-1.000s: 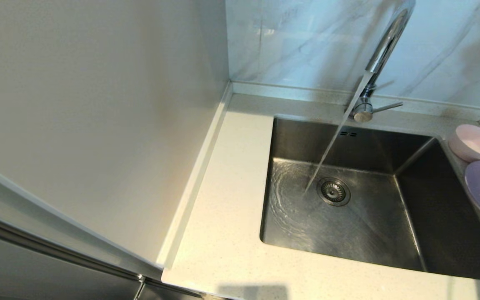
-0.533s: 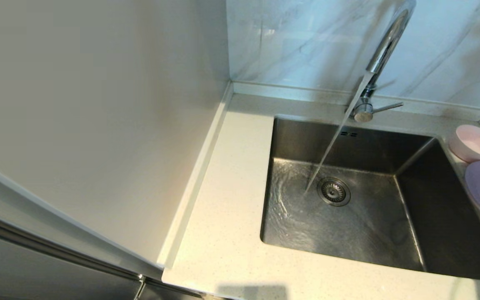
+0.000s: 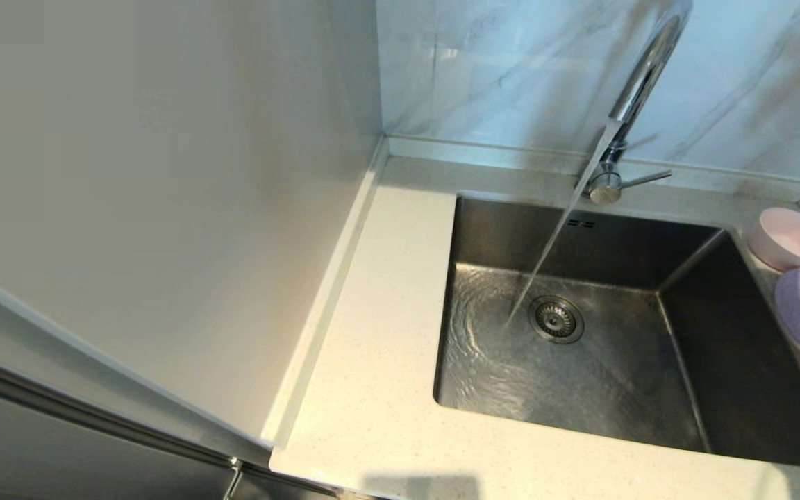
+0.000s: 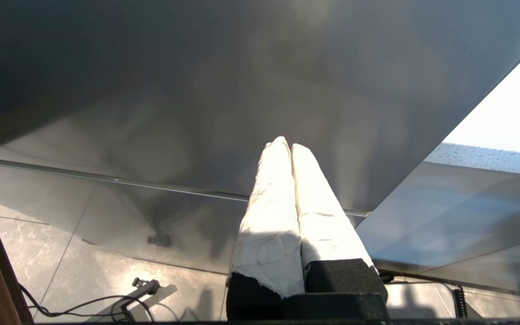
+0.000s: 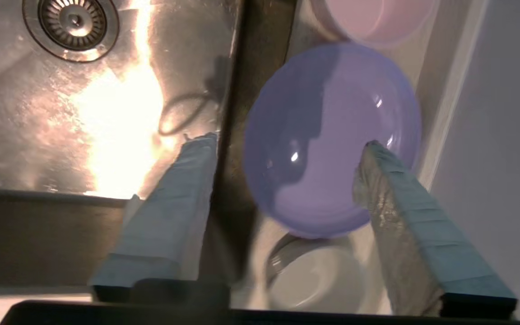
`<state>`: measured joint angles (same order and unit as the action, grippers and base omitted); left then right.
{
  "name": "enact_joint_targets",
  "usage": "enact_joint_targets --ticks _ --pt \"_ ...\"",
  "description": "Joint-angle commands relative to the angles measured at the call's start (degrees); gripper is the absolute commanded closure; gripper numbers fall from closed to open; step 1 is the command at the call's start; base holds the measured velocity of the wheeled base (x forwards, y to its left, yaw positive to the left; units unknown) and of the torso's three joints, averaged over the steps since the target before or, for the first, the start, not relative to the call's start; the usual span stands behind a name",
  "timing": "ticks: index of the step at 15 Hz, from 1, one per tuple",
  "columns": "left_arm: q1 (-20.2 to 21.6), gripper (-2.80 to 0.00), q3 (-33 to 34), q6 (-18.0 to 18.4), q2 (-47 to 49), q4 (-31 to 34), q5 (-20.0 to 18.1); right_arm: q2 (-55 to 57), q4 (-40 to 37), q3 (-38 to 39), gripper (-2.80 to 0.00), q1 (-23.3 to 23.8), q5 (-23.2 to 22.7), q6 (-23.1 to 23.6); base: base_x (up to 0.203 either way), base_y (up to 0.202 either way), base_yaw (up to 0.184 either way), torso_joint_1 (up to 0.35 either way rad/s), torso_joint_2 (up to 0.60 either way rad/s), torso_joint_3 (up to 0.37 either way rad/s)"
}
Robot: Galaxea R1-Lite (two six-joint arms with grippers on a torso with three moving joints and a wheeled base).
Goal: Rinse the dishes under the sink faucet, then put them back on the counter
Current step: Pick up the bowl
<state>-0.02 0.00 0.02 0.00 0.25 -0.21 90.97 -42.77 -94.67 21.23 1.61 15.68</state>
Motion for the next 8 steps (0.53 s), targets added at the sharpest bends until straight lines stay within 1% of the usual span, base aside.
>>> enact_joint_targets --ticks 1,3,4,6,7,8 --pt "0.02 0.00 0.00 -0.02 0.00 0.01 0.03 1.85 -7.44 -4.37 -2.80 -5.36 6.85 -11.40 0.000 0.000 0.000 0.000 0.00 0.000" --pt "0.02 0.00 0.00 -0.02 0.00 0.01 0.03 4.43 -13.01 -7.82 -2.80 -8.31 10.23 -16.48 0.000 0.000 0.000 0.000 0.00 0.000" --pt "0.02 0.00 0.00 -0.02 0.00 0.01 0.03 6.03 -13.15 -8.14 -2.80 -8.82 10.49 -17.45 0.000 0.000 0.000 0.000 0.00 0.000" --pt "0.02 0.00 0.00 -0.02 0.00 0.01 0.03 10.42 -9.18 -8.02 -2.80 -8.09 10.19 -17.01 0.000 0.000 0.000 0.000 0.00 0.000" --pt "0.02 0.00 0.00 -0.02 0.00 0.01 0.03 13.31 -4.61 -8.03 -2.80 -6.90 8.97 -15.16 0.000 0.000 0.000 0.000 0.00 0.000" --pt "0.02 0.00 0.00 -0.02 0.00 0.01 0.03 15.74 1.35 -8.02 -2.80 -5.60 6.24 -12.52 0.000 0.000 0.000 0.000 0.00 0.000"
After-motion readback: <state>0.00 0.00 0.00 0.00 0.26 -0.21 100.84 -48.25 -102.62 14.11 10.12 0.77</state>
